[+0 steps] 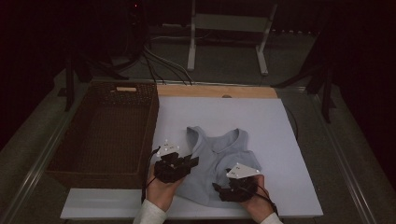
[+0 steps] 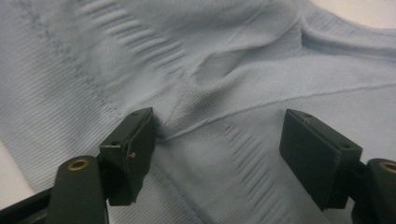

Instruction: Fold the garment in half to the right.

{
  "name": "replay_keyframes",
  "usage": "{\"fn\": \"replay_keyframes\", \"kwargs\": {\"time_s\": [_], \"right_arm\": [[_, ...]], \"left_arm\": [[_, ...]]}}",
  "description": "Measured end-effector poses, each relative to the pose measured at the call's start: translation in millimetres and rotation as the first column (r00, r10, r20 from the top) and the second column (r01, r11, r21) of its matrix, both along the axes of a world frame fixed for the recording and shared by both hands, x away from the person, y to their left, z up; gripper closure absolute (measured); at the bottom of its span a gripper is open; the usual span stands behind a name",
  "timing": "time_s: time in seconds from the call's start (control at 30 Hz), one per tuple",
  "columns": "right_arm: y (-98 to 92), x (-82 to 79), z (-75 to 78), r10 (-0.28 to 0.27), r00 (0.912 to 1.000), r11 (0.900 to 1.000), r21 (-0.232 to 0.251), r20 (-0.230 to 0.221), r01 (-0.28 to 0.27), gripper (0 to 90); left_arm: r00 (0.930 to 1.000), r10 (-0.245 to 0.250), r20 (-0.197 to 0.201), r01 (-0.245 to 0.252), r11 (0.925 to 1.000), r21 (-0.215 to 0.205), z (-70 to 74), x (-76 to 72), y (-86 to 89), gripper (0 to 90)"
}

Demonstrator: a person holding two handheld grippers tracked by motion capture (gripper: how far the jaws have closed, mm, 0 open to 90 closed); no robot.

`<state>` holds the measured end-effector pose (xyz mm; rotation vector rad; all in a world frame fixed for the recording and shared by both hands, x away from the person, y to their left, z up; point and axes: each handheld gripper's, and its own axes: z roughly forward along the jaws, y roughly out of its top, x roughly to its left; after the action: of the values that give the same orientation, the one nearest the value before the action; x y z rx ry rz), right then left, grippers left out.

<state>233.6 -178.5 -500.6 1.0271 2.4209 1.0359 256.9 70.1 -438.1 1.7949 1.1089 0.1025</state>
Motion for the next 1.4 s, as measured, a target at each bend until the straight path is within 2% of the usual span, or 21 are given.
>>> {"fn": "replay_keyframes", "kwargs": {"time_s": [0.13, 0.17, 0.3, 0.5, 0.7, 1.4], "right_arm": [[-6.5, -2.2, 6.2, -0.005, 0.9999, 1.000, 0.017, 0.012, 0.005, 26.5], [-17.0, -2.3, 12.7, -0.028, 0.9994, 0.999, 0.037, 0.021, 0.027, 26.2], [-24.4, -1.8, 16.2, -0.046, 0.9985, 0.998, 0.044, 0.032, 0.044, 25.8], [-61.3, 3.6, 26.1, -0.136, 0.9896, 0.989, 0.064, 0.046, 0.133, 25.3], [-85.2, 4.6, 28.0, -0.180, 0.9827, 0.982, 0.063, 0.044, 0.177, 25.5], [-115.7, 3.0, 24.0, -0.243, 0.9696, 0.969, 0.045, 0.030, 0.241, 30.1]], "left_arm": [[1.0000, 0.000, 0.002, 0.000, 1.0000, -0.003, 1.3, 0.5, -1.0, 76.5], [1.0000, -0.003, 0.002, 0.003, 1.0000, -0.001, 1.3, 0.6, -1.5, 76.5], [1.0000, -0.006, 0.002, 0.006, 0.9999, -0.008, 1.2, 0.8, -4.1, 76.5], [0.9999, -0.017, 0.004, 0.017, 0.9997, -0.019, 2.1, 1.1, -9.5, 76.4], [0.9996, -0.027, 0.002, 0.027, 0.9994, -0.021, 1.5, 1.1, -15.1, 76.4], [0.9948, -0.102, 0.003, 0.102, 0.9929, -0.061, 5.1, 2.9, -46.0, 76.6]]}}
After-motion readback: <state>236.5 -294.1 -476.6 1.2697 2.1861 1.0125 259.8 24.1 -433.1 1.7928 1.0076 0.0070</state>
